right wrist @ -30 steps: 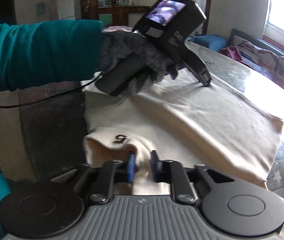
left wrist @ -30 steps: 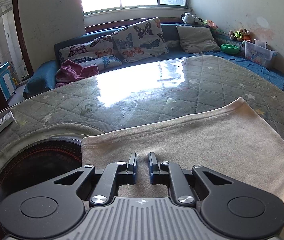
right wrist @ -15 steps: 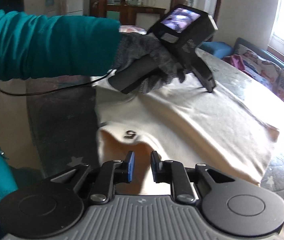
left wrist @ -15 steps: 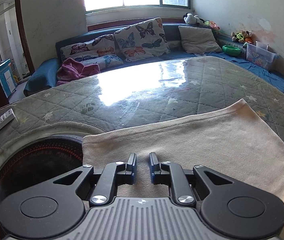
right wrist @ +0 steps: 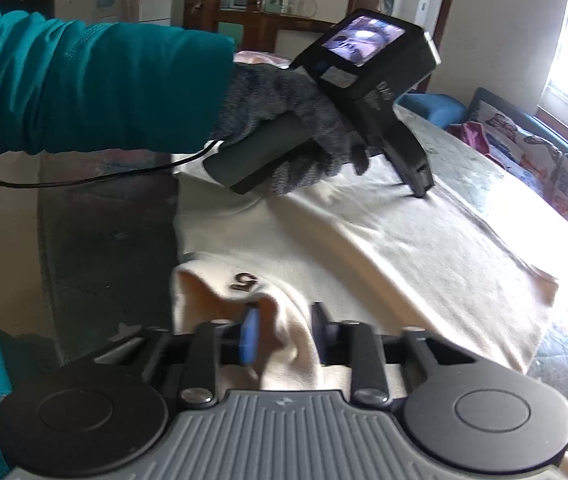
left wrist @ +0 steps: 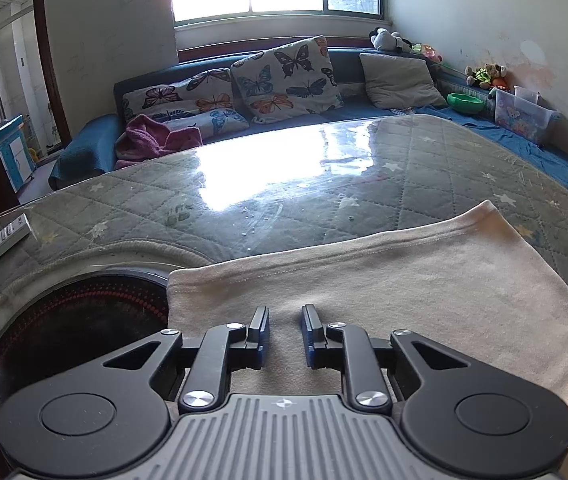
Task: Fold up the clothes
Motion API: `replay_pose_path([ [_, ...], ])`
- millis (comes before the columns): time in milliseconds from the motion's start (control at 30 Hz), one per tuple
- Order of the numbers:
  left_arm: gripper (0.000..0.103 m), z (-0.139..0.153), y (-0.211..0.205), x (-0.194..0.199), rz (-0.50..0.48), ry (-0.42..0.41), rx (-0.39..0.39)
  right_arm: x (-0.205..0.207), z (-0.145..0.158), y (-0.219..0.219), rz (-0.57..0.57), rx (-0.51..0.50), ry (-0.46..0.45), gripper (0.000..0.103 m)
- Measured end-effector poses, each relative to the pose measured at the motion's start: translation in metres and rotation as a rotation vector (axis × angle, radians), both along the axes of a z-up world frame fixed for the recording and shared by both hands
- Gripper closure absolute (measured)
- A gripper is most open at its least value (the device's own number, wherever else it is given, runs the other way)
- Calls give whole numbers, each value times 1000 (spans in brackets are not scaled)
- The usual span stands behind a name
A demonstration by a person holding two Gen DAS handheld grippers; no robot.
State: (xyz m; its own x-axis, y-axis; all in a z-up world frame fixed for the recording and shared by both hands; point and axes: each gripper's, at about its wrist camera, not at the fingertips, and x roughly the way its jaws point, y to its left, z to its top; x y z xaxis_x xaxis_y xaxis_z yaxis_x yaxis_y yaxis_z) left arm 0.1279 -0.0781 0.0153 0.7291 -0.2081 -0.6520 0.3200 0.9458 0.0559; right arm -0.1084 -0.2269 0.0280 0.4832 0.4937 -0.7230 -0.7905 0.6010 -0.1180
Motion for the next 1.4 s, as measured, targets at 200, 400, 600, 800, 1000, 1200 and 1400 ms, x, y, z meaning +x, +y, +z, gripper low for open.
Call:
replay_pose_path([
  [200, 83, 1, 1, 1, -1, 2, -2, 1, 6, -7, 18, 56, 72, 101],
  [400, 78, 0, 2, 0, 9, 0, -6, -6, 7, -11, 49, 36, 98, 98],
  [600, 78, 9, 7, -17, -10, 0, -11, -5, 20, -27, 7, 116, 156, 90],
  [800, 78, 18, 5, -81, -136, -41, -38, 3, 15, -59, -210, 103, 105, 82],
  [1000, 78, 11, 10, -145, -218, -39, -60, -6, 2, -88, -305, 92, 138, 81],
  [1200, 75, 3, 21, -174, -181, -31, -83, 1, 13, -91, -346, 122, 55, 67],
  [1400, 70, -3, 30, -189, -152, -28, -92, 41, 3, -96, -445, 153, 38, 67],
])
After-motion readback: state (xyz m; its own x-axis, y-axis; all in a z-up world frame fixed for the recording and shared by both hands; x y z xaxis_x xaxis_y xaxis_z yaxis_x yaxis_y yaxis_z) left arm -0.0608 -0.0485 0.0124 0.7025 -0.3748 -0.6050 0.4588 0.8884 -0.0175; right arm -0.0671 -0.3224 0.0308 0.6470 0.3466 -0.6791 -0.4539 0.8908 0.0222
